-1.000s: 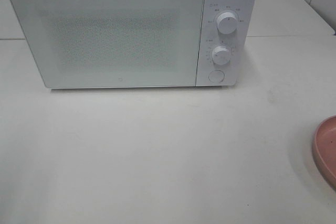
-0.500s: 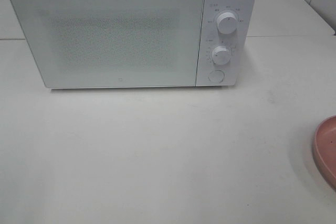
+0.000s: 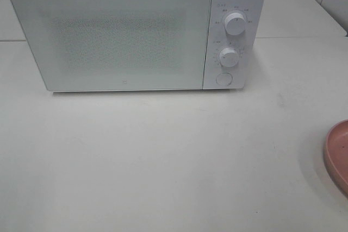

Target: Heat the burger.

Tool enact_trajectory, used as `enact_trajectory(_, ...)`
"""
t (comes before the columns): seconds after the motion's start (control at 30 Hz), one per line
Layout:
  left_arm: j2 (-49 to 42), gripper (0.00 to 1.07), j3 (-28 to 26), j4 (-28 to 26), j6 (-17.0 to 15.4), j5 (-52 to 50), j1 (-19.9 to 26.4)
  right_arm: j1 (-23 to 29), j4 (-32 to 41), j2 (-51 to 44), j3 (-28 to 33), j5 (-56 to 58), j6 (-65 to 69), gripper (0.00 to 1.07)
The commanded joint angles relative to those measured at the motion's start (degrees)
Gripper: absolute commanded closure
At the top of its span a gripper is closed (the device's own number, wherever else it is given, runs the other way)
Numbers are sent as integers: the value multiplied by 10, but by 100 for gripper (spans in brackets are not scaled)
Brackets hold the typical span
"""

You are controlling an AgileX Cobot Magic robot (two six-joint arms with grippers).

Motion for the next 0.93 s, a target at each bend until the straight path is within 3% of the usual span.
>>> enact_trajectory(0.03,-14,8,2,-1,-3,-6,2,-2,0,-15,1,-8,-3,31)
enact_trajectory(0.93,-14,8,2,-1,-3,-6,2,-2,0,-15,1,-8,-3,31)
